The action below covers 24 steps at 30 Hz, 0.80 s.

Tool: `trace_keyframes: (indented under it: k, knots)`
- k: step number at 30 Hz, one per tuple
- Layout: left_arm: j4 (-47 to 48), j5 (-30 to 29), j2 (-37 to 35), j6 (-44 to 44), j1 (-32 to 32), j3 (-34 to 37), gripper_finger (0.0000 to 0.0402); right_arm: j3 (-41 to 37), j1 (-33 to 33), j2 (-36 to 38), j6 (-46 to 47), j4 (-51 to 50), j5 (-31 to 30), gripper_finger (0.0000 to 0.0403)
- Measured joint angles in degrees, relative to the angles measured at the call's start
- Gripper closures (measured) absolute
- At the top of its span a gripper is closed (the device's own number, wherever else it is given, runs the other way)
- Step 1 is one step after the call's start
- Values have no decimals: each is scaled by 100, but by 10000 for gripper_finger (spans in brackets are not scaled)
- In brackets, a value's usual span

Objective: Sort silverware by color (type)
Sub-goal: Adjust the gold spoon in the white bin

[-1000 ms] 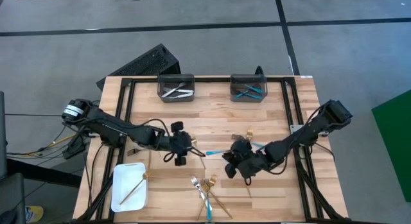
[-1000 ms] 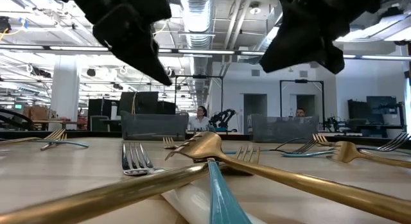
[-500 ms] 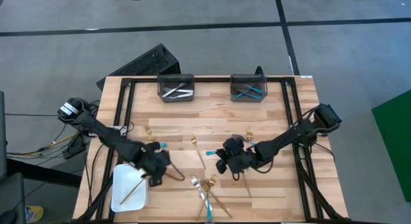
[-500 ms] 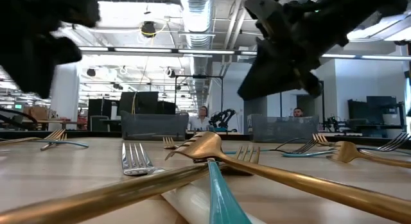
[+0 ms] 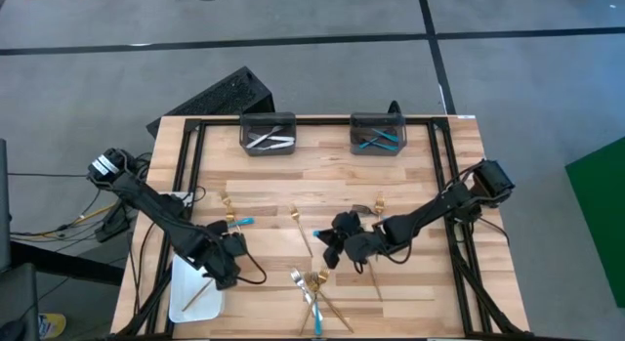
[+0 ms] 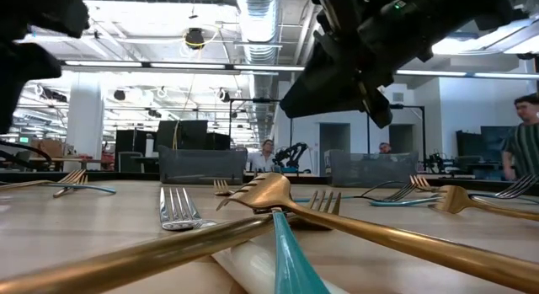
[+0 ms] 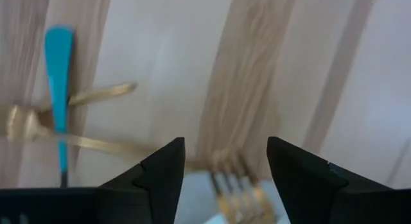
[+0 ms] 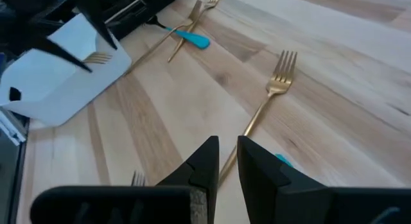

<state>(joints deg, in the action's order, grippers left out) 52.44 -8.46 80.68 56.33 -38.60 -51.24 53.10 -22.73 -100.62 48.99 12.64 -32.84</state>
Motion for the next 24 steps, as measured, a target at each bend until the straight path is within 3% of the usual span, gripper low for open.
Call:
trace_keyframes:
  k: [11,24]
  knots:
    - [240,74,0,180,-132,2,207,0,-10,0,0,-13,-2,320]
    - [179,93,-2,108,-132,-2,374,0,-12,0,4,-13,-2,320]
